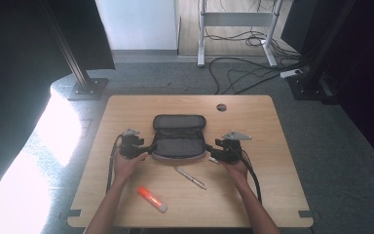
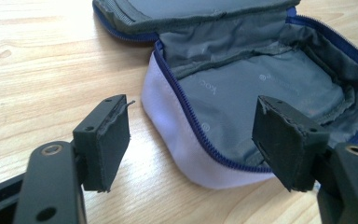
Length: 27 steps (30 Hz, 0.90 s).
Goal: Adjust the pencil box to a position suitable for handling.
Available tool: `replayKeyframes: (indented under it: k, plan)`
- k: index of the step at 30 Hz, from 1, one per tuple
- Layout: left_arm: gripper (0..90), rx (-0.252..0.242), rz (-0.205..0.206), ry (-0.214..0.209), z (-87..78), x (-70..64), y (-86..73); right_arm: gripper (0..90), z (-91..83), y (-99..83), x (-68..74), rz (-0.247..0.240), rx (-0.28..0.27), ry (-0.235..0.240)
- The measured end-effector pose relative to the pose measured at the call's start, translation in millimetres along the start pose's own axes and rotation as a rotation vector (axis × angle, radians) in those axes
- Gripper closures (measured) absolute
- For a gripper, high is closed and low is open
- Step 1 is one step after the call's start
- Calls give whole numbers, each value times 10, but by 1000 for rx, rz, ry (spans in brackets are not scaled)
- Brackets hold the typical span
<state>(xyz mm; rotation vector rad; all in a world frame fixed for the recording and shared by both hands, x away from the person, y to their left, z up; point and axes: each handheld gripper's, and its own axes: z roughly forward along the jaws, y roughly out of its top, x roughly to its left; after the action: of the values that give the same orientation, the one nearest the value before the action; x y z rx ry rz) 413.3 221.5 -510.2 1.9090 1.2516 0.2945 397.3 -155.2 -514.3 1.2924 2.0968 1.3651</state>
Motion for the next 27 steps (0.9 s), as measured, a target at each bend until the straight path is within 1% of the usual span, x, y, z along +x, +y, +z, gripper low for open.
replayKeyframes:
  k: [3, 5, 7, 10, 12, 14, 17, 20, 21, 23, 25, 27]
  plan:
    - [297, -12, 0, -5, -44, 22, -29, 442, -33, 4, 5, -27, 7, -5]
    - [311, -21, 4, -15, -88, 33, -54, 432, -49, 5, 18, -33, 10, -4]
    - [311, -26, 15, -19, -120, 32, -75, 430, -73, 8, 42, -39, 11, 7]
    - [315, -37, 20, -20, -147, 33, -98, 427, -111, 8, 80, -55, 14, 19]
    - [318, -41, 25, -18, -164, 29, -119, 432, -148, -8, 96, -57, 0, 23]
    - [324, -44, 30, -16, -191, 23, -144, 432, -193, -27, 102, -66, -10, 17]
    - [333, -49, 38, -13, -263, 16, -184, 426, -246, -54, 105, -59, -10, 14]
    - [333, -48, 48, -13, -316, -8, -224, 413, -320, -91, 148, -89, -12, -10]
    - [332, -49, 49, -17, -341, -21, -243, 413, -338, -100, 150, -88, -15, -10]
    - [332, -47, 54, -20, -366, -49, -260, 413, -382, -130, 137, -71, -25, -2]
    - [332, -52, 63, -28, -396, -82, -273, 415, -424, -170, 106, -46, -32, 6]
    - [333, -60, 64, -37, -425, -108, -289, 421, -467, -215, 78, -41, -38, 2]
